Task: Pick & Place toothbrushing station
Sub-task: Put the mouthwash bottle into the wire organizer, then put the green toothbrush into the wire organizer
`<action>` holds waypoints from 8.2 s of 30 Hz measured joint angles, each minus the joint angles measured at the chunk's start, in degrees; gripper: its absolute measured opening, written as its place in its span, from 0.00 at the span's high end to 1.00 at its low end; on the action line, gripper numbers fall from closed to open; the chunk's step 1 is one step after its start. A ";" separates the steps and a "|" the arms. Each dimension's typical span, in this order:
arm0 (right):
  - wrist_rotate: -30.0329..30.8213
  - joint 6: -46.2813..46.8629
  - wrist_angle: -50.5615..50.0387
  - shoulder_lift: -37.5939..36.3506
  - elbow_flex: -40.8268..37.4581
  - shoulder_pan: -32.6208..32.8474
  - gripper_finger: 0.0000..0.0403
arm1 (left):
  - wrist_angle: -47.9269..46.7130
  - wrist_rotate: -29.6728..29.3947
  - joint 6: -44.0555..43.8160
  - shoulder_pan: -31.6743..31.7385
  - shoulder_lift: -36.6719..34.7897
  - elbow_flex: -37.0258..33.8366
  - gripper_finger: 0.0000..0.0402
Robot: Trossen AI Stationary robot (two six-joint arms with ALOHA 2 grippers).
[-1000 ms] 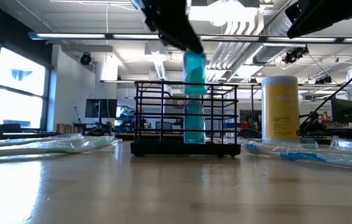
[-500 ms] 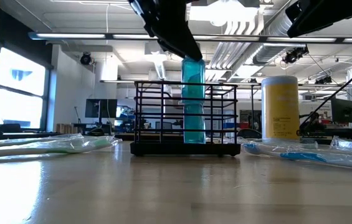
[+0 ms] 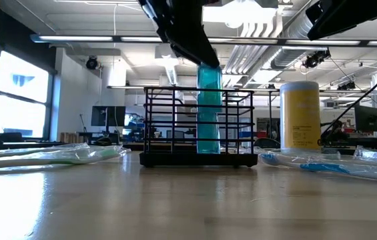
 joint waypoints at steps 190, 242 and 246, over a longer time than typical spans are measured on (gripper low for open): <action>-1.42 -1.51 0.04 0.04 0.00 -0.07 0.79 | 11.84 6.53 -5.86 2.14 0.78 -11.68 0.78; -1.25 -1.75 0.04 0.07 0.00 -0.09 0.79 | 9.86 8.99 -4.06 2.14 -1.14 -11.03 0.63; -1.25 -1.75 0.04 0.07 0.00 -0.09 0.79 | 7.62 8.91 -2.58 2.14 -1.14 -8.71 0.63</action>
